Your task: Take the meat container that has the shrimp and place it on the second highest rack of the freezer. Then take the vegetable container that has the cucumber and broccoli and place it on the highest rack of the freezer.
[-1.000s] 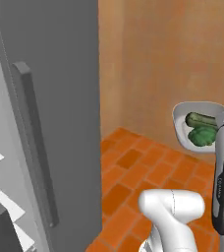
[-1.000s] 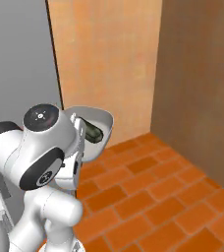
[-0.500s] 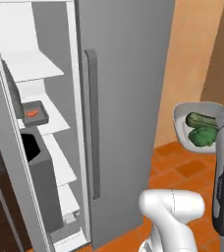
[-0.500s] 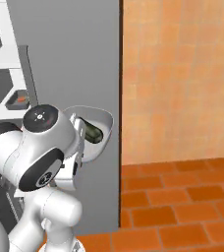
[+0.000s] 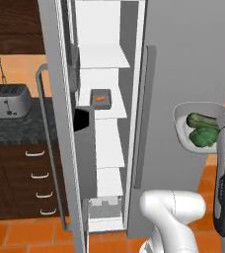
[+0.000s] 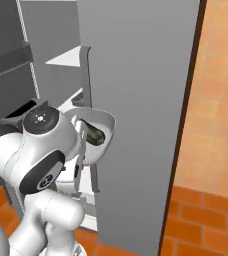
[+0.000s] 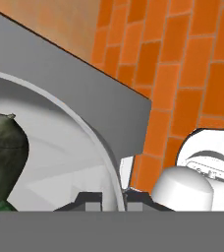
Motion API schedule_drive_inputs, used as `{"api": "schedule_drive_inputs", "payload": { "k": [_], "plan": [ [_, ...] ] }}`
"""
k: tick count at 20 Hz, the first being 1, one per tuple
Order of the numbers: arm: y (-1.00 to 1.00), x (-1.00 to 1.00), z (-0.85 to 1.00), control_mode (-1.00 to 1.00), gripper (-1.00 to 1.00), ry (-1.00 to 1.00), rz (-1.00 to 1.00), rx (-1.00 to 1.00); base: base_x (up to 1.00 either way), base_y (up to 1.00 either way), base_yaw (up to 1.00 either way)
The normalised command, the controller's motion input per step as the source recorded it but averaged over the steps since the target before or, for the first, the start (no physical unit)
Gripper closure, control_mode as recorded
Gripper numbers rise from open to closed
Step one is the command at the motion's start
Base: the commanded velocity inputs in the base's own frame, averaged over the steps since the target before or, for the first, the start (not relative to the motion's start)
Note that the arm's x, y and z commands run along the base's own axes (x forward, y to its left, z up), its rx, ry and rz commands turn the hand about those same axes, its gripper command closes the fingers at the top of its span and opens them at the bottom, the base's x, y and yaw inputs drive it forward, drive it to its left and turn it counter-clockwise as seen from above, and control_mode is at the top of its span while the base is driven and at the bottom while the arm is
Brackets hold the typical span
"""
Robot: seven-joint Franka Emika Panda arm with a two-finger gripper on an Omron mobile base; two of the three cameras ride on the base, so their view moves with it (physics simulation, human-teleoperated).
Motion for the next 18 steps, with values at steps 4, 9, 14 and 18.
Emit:
{"api": "schedule_drive_inputs", "payload": {
  "k": [4, 9, 14, 18],
  "plan": [
    [0.0, 0.0, 0.0, 1.0, 1.0, 0.0, 0.0, 0.0, 0.51, 0.05, 0.46],
    [0.0, 0.0, 0.0, 1.0, 1.0, 0.0, 0.0, 0.0, 0.25, 0.34, 0.39],
    [0.0, 0.0, 0.0, 1.0, 1.0, 0.0, 0.0, 0.0, 0.65, 0.06, 0.36],
    [0.0, 0.0, 0.0, 1.0, 1.0, 0.0, 0.0, 0.0, 0.38, 0.29, 0.24]
  ]
}}
